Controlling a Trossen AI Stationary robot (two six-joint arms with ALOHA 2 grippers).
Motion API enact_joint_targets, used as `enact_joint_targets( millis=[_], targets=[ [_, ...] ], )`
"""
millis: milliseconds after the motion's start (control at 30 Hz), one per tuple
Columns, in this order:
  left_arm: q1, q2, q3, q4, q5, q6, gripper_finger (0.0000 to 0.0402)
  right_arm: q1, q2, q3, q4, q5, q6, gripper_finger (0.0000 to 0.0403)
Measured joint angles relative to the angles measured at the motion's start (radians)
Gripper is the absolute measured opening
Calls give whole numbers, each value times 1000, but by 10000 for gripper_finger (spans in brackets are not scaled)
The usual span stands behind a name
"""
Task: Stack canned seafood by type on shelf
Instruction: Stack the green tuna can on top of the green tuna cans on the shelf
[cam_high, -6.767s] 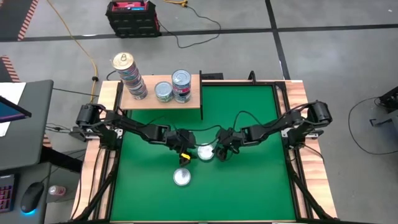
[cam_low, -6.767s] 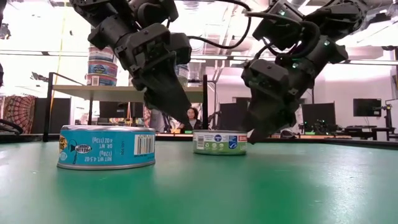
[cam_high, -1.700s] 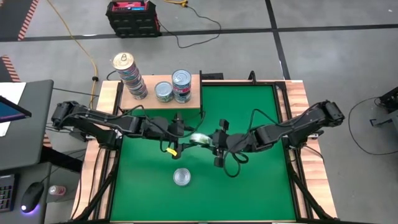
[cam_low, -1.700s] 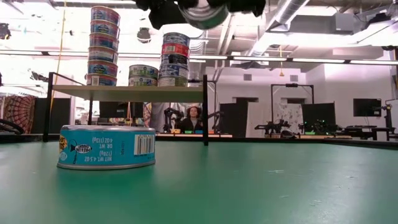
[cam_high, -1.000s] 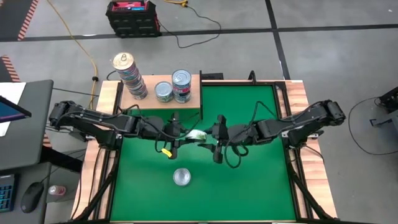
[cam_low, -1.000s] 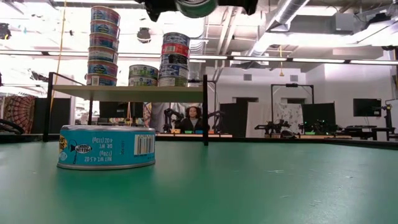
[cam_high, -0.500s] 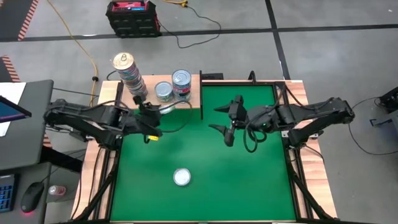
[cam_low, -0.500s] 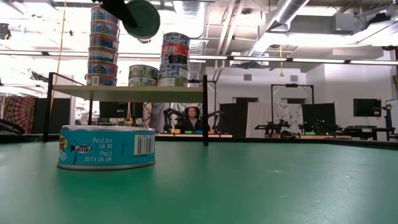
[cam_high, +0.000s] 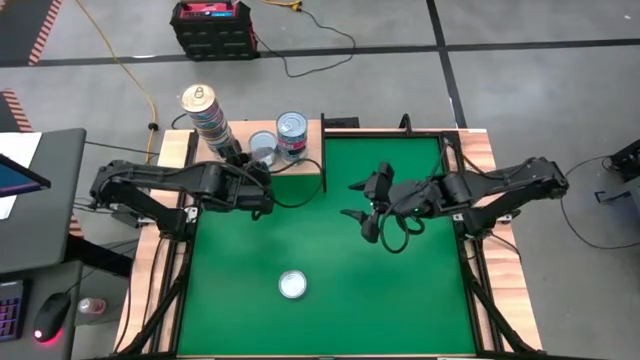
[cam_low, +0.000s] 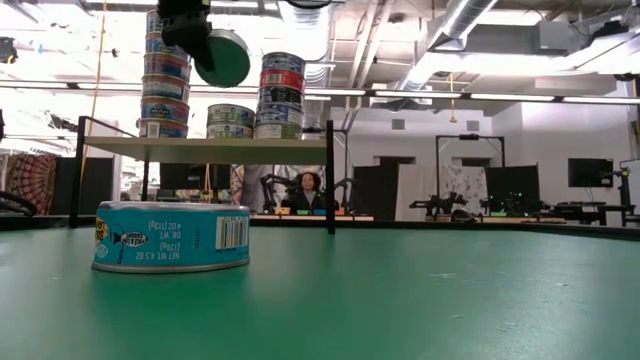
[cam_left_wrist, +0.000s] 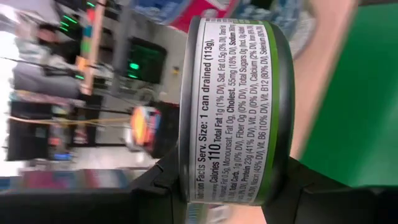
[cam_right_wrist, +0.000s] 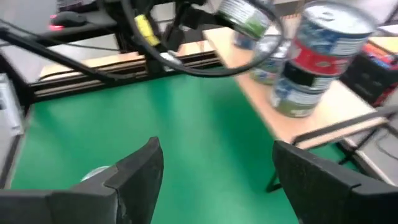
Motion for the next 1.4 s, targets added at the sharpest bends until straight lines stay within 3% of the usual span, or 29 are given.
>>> enact_joint_targets(
  millis=[233, 400, 767, 1067, 1400],
  targets=[
    [14, -1, 0, 9, -140, 155, 138, -30, -88, 0, -16, 80, -3, 324],
    [74, 0, 0, 30, -99, 251, 138, -41, -156, 0, 5, 90, 0, 324],
    [289, -1, 0, 250, 38, 546, 138, -35, -181, 0, 7, 88, 32, 324],
    [316, 21, 0, 263, 59, 699, 138, -18, -181, 0, 9, 101, 45, 324],
    [336, 69, -1, 263, 17, 720, 138, -7, -180, 0, 24, 104, 68, 324]
  ],
)
